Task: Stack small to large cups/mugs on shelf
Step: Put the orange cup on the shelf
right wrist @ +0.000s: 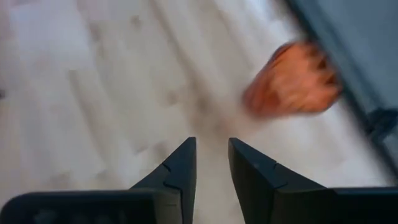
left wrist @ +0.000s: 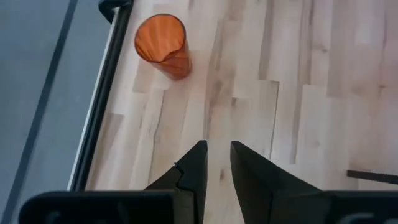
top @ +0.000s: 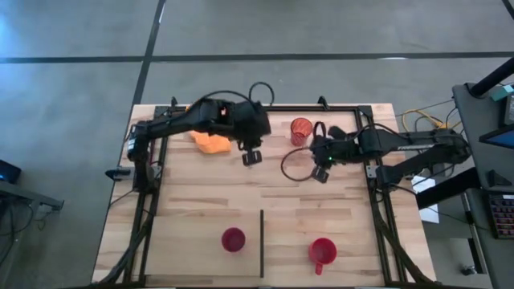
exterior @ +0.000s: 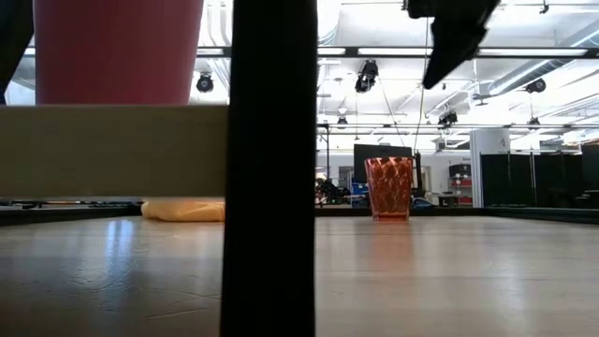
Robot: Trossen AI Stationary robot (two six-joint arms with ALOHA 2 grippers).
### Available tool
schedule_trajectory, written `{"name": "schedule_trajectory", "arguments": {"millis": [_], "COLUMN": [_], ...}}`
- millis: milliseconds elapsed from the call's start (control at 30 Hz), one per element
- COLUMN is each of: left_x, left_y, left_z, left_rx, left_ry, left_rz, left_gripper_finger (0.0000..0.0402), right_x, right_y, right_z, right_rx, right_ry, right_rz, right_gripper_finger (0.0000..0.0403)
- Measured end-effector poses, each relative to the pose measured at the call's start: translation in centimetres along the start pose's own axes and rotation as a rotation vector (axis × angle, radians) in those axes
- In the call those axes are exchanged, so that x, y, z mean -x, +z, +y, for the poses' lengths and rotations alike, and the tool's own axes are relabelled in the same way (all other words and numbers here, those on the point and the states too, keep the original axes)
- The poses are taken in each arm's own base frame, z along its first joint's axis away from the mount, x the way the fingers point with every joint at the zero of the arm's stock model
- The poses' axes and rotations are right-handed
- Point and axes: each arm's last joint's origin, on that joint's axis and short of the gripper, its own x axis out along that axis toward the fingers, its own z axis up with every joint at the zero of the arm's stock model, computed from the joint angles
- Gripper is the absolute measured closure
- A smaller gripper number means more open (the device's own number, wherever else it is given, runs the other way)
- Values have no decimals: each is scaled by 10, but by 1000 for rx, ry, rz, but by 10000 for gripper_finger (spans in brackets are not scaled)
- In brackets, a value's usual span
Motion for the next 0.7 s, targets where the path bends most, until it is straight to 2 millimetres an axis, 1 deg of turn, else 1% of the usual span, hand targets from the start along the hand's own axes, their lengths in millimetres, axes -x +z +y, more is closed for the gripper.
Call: {"name": "schedule_trajectory", "arguments": {"millis": [100,300,433,500,567,700], "left_x": [16,53,78,90,95,102], "left_y": [-2,-10,-17,-20,-22,-25], "left_z": [9,16,18,19,19,20], "left_rx": [-1,20,26,26,26,29], "left_ry": [-44,-58,-107,-139,-146,-148], "left_rz": [-39,-122,-181,-216,-230,-241], "left_gripper_finger": [346,346,346,346,346,346], "right_x": [-11,-45,-66,-76,-84,-98], "right_y": [11,30,37,39,41,48], "right_z": [-15,-52,-73,-80,-83,-83], "right_rx": [-13,-98,-159,-168,-159,-107], "right_ry": [-16,0,104,152,176,180], "right_rz": [-18,-7,-8,10,37,62], "right_gripper_finger": [312,312,312,312,312,312]}}
